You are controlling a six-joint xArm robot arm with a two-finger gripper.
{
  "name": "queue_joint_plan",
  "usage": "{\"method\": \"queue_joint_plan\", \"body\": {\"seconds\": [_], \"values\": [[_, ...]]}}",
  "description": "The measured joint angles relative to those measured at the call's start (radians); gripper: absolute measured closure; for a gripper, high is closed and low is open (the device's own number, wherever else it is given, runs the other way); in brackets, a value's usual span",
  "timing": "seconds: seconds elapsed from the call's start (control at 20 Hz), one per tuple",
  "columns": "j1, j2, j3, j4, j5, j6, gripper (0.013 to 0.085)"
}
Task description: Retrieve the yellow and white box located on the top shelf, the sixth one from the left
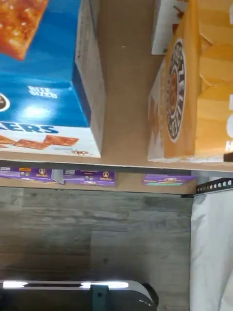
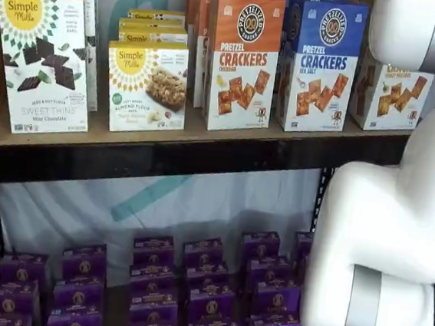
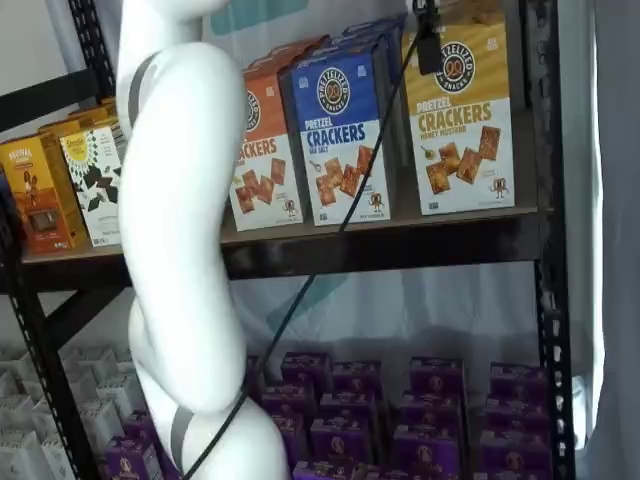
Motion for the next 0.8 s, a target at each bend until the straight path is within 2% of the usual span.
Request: {"method": "queue_joint_plan", "body": {"seconds": [0.45,0.8], "values": [[-0.018,-0.01,-0.006,0.014,0.029,-0.009,0.041],[-0.049,-0.054,0.018,0.037,0.064,-0.027,0.041]]}}
